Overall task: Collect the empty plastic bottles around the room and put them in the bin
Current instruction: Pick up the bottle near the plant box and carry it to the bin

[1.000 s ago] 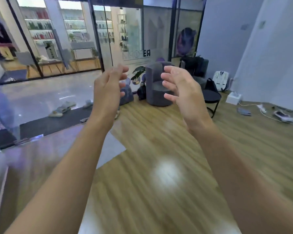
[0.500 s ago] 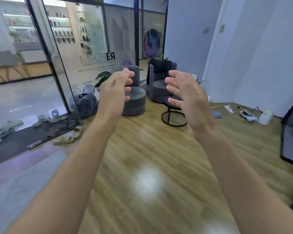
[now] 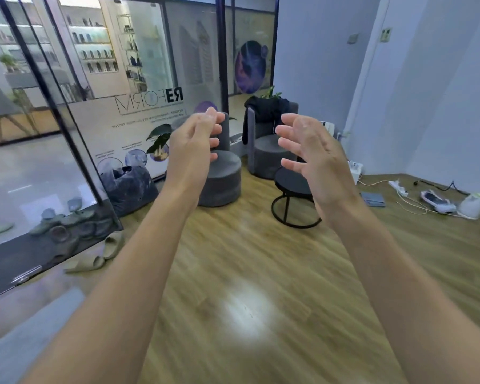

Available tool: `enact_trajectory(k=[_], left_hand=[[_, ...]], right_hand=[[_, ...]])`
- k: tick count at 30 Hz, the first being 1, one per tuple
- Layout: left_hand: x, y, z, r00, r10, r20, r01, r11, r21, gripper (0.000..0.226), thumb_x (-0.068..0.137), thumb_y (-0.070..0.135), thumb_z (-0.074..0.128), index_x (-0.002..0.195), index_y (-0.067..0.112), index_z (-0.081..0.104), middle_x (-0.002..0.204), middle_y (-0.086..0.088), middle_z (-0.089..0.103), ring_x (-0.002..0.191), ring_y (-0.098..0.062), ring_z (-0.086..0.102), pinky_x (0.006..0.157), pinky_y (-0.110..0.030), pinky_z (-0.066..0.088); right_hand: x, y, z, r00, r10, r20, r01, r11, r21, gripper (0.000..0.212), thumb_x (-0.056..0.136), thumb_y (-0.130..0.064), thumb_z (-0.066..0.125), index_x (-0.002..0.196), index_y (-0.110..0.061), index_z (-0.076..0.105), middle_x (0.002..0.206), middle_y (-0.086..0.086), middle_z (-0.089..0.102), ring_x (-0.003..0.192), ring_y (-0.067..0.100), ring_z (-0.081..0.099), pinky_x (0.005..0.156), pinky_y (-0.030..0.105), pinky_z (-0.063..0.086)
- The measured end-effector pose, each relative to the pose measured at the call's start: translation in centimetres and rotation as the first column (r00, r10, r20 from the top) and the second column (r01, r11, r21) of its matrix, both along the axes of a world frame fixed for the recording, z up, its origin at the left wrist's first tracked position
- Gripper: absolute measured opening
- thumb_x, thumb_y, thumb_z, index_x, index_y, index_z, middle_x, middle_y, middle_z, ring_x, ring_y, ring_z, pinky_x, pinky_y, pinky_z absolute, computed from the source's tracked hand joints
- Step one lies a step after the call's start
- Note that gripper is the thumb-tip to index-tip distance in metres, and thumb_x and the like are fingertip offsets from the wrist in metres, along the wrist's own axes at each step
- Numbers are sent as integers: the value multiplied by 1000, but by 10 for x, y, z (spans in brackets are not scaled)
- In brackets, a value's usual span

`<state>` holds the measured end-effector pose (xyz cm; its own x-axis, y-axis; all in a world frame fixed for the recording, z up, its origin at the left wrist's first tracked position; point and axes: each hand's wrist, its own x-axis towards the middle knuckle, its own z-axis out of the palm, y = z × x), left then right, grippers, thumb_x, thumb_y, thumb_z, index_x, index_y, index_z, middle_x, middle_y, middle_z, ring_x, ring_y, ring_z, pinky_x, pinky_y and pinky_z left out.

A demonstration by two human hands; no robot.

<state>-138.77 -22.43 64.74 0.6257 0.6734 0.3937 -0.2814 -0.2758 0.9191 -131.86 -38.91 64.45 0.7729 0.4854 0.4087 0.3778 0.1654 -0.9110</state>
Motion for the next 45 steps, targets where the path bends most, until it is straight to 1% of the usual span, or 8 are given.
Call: enact_trajectory(k=[6,12,19,21,23,28,34,45], left_hand=[[138,93,11,996,-88,9,88,996,-18,28,101,38,45,94,25,69,95,1,63,88,-16,57,81,-35,50],[281,162,1,990,-140,-26,140,990,-16,29,89,49,46,90,33,70,99,3,66,93,-15,61,88,-39,53],[459,234,-9,989,-107,-100,109,994,14,27,99,40,46,92,28,69,97,0,65,88,-15,59,91,-44,54],[506,257,-6,989,-80,-122,85,996,35,28,100,39,45,93,27,69,99,-1,64,88,-15,58,90,-41,53],[549,279,-6,989,-75,-128,80,996,39,28,101,39,44,95,26,68,100,-2,64,88,-15,58,87,-37,52],[647,343,-21,992,-42,-123,41,999,-6,26,100,37,46,92,27,68,95,1,64,87,-15,58,82,-33,50],[782,435,-41,989,-71,-129,66,997,-45,30,87,51,47,92,31,69,98,1,66,89,-14,60,85,-35,52],[1028,563,-65,979,-103,-175,79,987,-142,28,101,37,45,101,23,69,101,-4,64,89,-15,58,83,-35,51]], right_hand=[[126,89,6,995,-96,-1,96,995,-24,33,105,-38,38,129,-28,58,127,-9,64,120,5,58,102,39,50],[262,156,-3,988,-156,-23,155,987,-38,35,105,-38,38,131,-25,57,130,-6,63,121,5,57,102,38,50],[440,237,-15,990,-122,-72,123,992,-1,33,104,-39,41,129,-28,59,121,-9,66,114,7,61,98,36,53],[488,260,-14,992,-110,-62,110,994,-6,32,104,-38,41,128,-28,59,118,-3,67,110,14,62,97,38,54],[535,284,-14,993,-94,-69,93,996,-11,33,104,-38,41,130,-27,59,121,-8,66,113,10,61,99,39,53],[641,348,-27,996,-49,-77,46,998,-40,28,104,-38,42,124,-32,60,120,-14,65,115,2,59,99,38,52],[766,433,-45,993,-80,-88,71,993,-96,31,104,-37,40,128,-29,59,121,-12,64,116,4,58,99,38,53],[999,569,-55,982,-96,-165,73,987,-140,30,104,-36,41,126,-29,60,123,-10,64,118,6,58,101,40,51]])
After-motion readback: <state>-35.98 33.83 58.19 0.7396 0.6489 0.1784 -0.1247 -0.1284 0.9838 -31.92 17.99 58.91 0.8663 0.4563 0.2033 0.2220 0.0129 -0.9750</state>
